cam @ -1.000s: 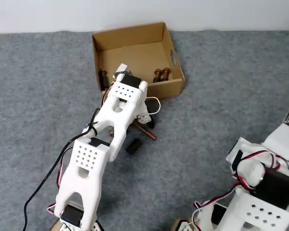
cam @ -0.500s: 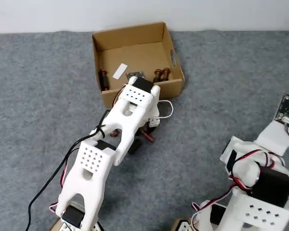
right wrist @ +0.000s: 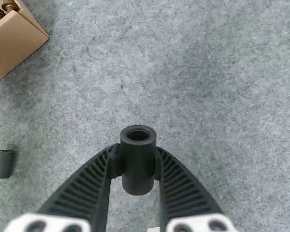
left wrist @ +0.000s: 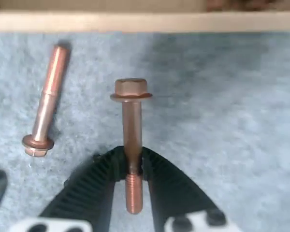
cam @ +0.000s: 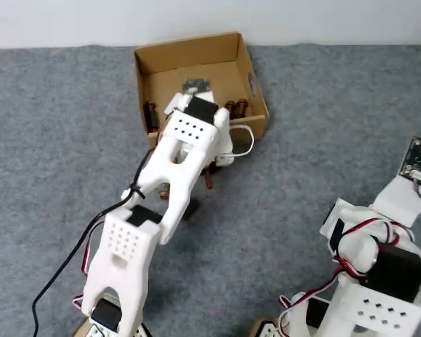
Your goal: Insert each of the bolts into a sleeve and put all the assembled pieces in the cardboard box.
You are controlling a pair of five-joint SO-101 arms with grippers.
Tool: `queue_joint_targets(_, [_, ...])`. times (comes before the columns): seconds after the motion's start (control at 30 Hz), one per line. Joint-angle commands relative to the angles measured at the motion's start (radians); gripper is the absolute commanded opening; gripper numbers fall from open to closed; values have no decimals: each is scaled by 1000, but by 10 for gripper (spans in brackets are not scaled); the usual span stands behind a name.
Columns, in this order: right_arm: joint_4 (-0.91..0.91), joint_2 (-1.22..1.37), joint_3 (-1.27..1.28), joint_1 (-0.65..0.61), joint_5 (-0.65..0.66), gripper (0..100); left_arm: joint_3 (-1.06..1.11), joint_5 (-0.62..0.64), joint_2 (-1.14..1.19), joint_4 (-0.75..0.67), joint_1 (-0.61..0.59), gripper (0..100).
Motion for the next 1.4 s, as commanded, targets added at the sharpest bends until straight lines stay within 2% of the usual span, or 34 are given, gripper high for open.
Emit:
queue_joint_targets(0.0, [10,-4,-6,-12,-5,10,-27,-44,-92,26,0,4])
queue_joint_targets(0.3, [-5,-2,-5,-13,-5,10,13,-61,155,12,-5,5])
queue_joint_targets(0.5, [-18,-2,25,-13,-5,10,-113,-115,305,25,11,11])
queue_joint_targets(0.8, [-41,-4,54,-13,-3,10,-232,-115,313,26,6,204])
queue_joint_targets(1.37, [-41,-4,55,-13,-3,10,-251,-118,325,-17,-74,205])
